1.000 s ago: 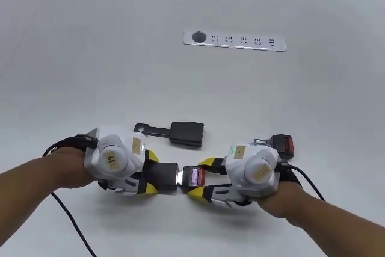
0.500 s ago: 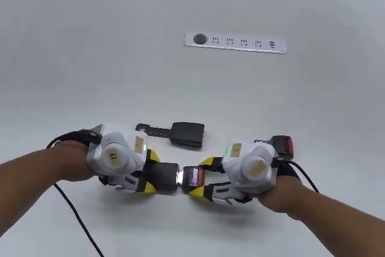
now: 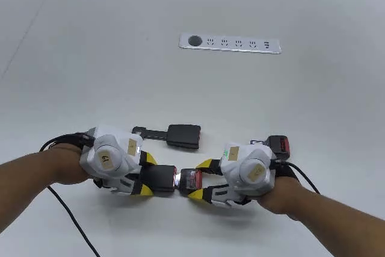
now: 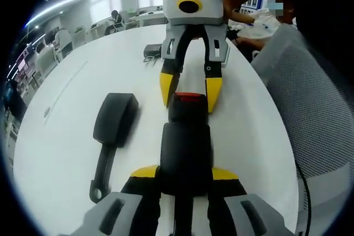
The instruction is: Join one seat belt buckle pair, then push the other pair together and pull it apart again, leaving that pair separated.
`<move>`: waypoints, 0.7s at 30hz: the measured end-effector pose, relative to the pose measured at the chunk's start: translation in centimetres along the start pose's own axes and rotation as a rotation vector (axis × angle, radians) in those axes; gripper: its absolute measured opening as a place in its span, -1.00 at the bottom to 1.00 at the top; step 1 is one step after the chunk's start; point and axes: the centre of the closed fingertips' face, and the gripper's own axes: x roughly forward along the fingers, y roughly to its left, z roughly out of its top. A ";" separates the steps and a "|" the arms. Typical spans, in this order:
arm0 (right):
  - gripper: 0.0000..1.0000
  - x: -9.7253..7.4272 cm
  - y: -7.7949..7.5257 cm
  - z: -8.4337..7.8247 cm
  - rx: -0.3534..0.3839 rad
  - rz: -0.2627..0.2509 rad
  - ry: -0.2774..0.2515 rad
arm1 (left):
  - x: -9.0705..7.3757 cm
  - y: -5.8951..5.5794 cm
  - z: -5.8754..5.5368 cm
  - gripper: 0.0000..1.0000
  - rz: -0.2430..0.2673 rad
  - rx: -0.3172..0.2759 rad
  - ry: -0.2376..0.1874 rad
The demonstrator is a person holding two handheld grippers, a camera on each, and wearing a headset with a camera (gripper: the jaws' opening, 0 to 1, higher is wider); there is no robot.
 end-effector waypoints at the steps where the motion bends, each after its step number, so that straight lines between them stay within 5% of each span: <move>1: -0.38 0.0 0.0 0.0 -0.001 0.002 -0.004 | 0.0 0.0 0.0 -0.34 -0.005 -0.010 -0.003; 21: -0.37 0.2 -0.1 -0.1 -0.021 0.007 -0.025 | -0.2 -0.1 0.4 -0.35 -0.027 -0.009 -0.027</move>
